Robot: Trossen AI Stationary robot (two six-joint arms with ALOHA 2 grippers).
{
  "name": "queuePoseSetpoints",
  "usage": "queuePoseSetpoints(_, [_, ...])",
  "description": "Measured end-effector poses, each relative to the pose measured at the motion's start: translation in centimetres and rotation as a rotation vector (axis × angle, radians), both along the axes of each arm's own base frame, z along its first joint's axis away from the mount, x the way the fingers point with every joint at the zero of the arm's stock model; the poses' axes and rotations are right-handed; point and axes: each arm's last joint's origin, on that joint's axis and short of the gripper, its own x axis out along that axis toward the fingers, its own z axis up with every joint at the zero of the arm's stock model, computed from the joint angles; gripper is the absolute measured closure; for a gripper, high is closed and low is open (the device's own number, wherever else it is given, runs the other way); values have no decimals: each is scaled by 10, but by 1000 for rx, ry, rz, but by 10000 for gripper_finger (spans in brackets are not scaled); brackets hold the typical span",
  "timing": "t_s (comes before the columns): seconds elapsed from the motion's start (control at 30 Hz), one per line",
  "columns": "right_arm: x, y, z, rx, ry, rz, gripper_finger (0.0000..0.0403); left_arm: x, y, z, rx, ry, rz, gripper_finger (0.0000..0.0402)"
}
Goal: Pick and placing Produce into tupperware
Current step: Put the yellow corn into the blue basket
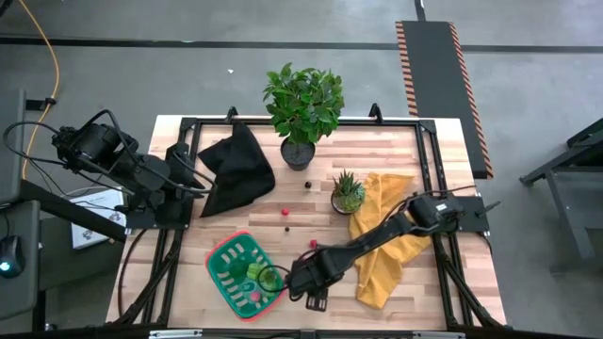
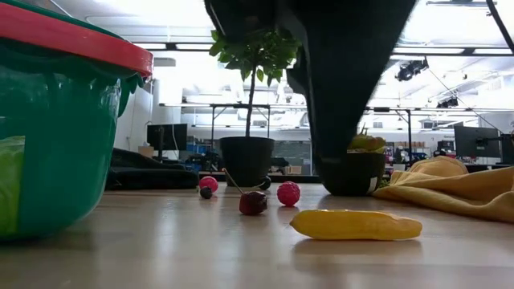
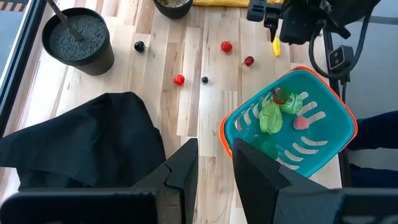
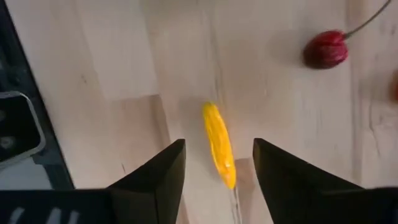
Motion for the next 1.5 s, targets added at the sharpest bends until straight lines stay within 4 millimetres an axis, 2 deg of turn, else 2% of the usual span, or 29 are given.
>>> queuePoseSetpoints(0.33, [0, 0, -15, -19, 32, 3, 252, 0, 0, 0, 0, 1, 1, 314])
queuePoseSetpoints(0.67, [-7, 2, -33, 9, 83, -13, 254, 0, 0, 0, -1, 1, 1, 314])
queuePoseSetpoints(0.9, [-8, 3, -35, 16, 83, -27, 256, -1, 0, -1, 2, 10, 2, 314])
queuePoseSetpoints(1.3, [-8, 3, -36, 13, 83, -34, 339, -1, 0, -1, 6, 15, -1, 314])
queuePoseSetpoints(1.5, [1, 8, -21, 48, 21, -24, 363, -1, 0, -1, 8, 15, -4, 314])
